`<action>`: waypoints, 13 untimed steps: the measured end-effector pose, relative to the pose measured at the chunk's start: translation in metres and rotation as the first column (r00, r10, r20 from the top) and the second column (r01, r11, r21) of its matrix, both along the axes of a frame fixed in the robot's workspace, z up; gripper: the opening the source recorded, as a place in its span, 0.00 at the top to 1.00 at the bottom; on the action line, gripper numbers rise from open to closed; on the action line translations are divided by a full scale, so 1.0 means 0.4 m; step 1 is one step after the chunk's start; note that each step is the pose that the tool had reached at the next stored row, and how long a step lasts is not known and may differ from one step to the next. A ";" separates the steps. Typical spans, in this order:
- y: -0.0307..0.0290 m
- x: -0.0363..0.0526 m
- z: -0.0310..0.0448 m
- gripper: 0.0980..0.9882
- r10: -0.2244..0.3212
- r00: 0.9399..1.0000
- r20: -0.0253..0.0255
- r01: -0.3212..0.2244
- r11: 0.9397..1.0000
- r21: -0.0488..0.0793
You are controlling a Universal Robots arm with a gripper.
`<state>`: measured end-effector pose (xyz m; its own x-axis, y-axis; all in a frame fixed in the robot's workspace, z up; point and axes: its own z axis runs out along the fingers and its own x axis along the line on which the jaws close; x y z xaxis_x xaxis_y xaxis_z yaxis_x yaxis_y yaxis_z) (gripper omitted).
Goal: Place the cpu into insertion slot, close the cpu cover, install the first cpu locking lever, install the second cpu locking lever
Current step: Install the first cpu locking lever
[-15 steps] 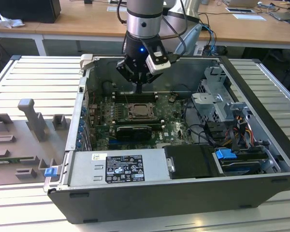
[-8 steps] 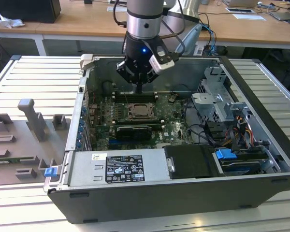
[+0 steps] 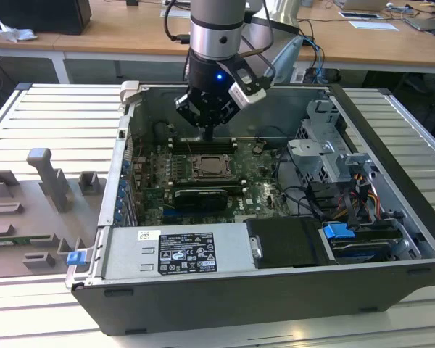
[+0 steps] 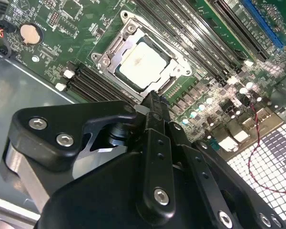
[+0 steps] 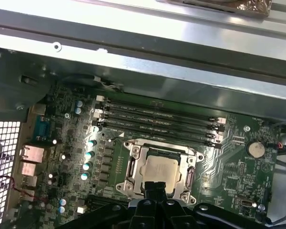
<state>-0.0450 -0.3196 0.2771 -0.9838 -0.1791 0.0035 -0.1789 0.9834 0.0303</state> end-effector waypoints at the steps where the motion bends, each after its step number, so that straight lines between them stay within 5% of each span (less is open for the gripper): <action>1: 0.000 -0.004 -0.001 0.99 0.000 1.000 0.000 0.000 1.000 0.000; 5: 0.000 -0.026 -0.008 0.99 0.000 1.000 0.000 0.000 1.000 0.000; 13: 0.000 -0.034 -0.024 0.99 0.001 1.000 0.000 -0.001 1.000 0.000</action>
